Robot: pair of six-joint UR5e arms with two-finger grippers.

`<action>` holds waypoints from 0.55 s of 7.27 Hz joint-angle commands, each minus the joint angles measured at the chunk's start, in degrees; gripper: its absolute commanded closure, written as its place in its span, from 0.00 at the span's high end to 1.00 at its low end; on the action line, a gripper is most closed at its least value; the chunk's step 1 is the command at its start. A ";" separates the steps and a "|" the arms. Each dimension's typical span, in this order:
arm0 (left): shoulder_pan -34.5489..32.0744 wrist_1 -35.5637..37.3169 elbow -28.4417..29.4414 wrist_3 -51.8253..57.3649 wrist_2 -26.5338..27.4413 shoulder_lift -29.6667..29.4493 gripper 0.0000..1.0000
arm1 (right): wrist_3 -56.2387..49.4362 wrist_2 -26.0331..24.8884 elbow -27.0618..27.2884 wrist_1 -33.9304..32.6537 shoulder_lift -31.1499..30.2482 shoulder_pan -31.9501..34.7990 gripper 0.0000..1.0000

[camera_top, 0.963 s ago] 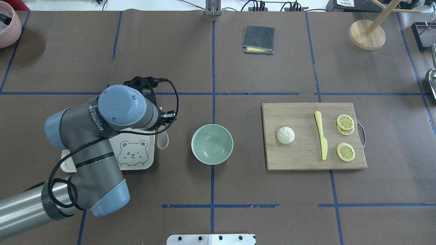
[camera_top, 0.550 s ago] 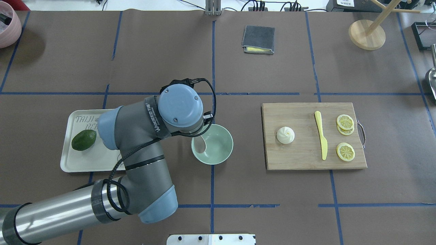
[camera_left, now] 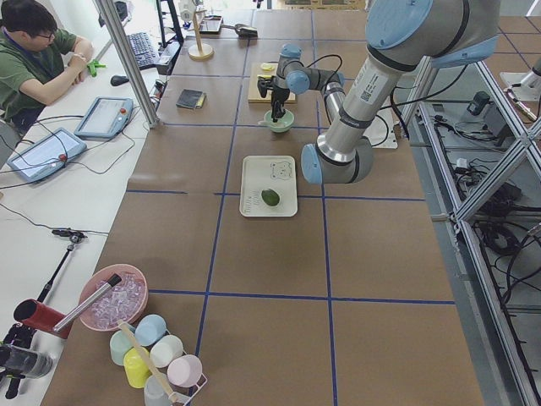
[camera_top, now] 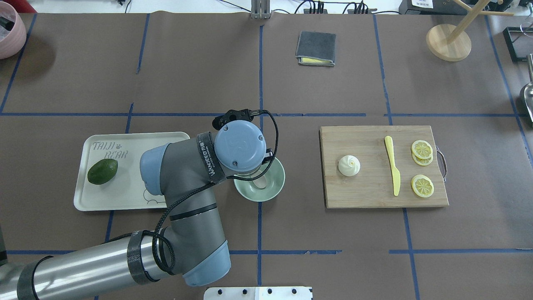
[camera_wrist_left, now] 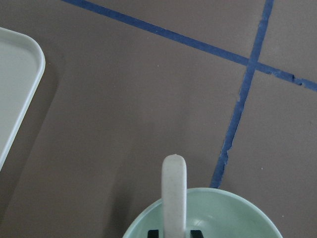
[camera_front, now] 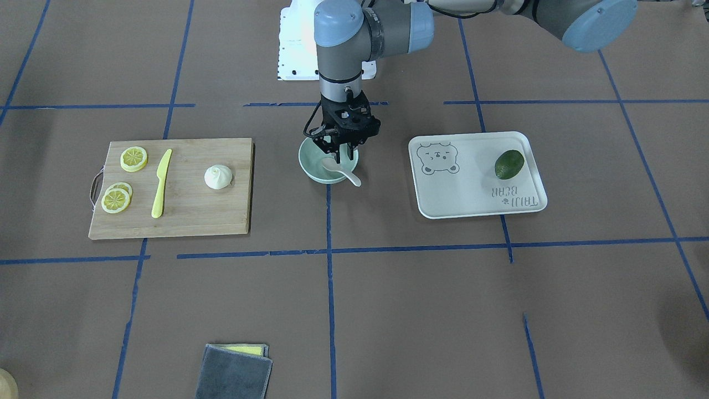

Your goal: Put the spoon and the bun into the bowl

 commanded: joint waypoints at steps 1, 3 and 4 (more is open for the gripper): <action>-0.03 -2.95 -1.64 7.31 0.00 2.19 1.00 | 0.17 0.01 0.22 0.07 0.24 0.00 1.00; -2.13 -3.07 -11.45 25.10 -0.18 8.76 1.00 | 0.17 0.36 1.97 0.16 0.50 -0.70 1.00; -6.06 -3.24 -16.20 33.80 -0.70 11.75 1.00 | 1.22 0.27 2.94 0.07 1.72 -3.23 1.00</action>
